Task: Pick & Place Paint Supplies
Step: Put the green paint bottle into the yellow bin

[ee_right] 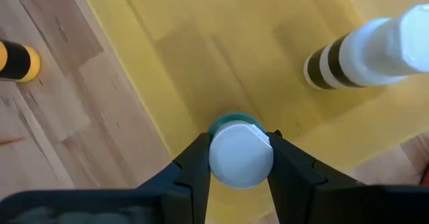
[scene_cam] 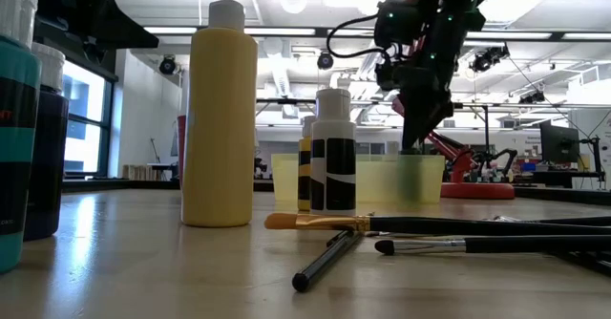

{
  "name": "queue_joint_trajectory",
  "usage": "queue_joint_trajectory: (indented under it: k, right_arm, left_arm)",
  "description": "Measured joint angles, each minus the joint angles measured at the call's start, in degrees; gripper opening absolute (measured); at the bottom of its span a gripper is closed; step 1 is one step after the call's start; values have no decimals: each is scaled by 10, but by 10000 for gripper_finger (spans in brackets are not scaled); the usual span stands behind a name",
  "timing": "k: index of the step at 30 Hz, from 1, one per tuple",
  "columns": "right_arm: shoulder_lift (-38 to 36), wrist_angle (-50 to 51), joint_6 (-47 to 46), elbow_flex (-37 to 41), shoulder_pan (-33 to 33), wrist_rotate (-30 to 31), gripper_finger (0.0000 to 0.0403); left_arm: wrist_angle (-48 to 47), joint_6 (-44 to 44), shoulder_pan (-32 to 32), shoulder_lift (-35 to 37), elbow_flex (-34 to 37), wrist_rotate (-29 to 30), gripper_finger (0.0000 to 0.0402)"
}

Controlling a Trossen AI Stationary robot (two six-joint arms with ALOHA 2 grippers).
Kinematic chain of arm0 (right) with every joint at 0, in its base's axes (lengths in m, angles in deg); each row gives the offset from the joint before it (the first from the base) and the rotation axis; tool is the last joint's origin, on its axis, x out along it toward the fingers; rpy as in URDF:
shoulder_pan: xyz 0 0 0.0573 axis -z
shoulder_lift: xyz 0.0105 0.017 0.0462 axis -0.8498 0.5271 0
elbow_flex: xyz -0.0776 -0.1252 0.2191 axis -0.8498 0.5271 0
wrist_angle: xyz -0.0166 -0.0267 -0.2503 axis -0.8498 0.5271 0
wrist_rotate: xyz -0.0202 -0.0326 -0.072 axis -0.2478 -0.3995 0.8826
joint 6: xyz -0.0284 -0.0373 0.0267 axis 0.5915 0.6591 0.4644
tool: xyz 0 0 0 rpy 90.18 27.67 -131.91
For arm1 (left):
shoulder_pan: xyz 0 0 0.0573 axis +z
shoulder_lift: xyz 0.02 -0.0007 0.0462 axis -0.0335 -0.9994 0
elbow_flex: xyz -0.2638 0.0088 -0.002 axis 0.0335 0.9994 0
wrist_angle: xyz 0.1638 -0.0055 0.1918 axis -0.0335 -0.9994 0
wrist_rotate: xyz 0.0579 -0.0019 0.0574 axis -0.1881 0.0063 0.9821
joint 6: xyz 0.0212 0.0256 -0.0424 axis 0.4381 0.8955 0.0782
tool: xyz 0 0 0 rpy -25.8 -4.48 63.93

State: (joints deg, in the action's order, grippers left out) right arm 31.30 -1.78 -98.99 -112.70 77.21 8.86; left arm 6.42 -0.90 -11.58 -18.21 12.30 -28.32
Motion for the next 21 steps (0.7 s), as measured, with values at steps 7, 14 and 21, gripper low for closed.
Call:
queue_joint_trajectory:
  k: [7,14,21]
  right_arm:
    - [-1,1,1,0,1,0,113]
    - [-2,4,15,1,1,24,148]
    - [-2,4,22,1,1,40,202]
  left_arm:
    - [-2,0,0,0,0,0,0]
    - [-2,0,0,0,0,0,0]
    - [-2,0,0,0,0,0,0]
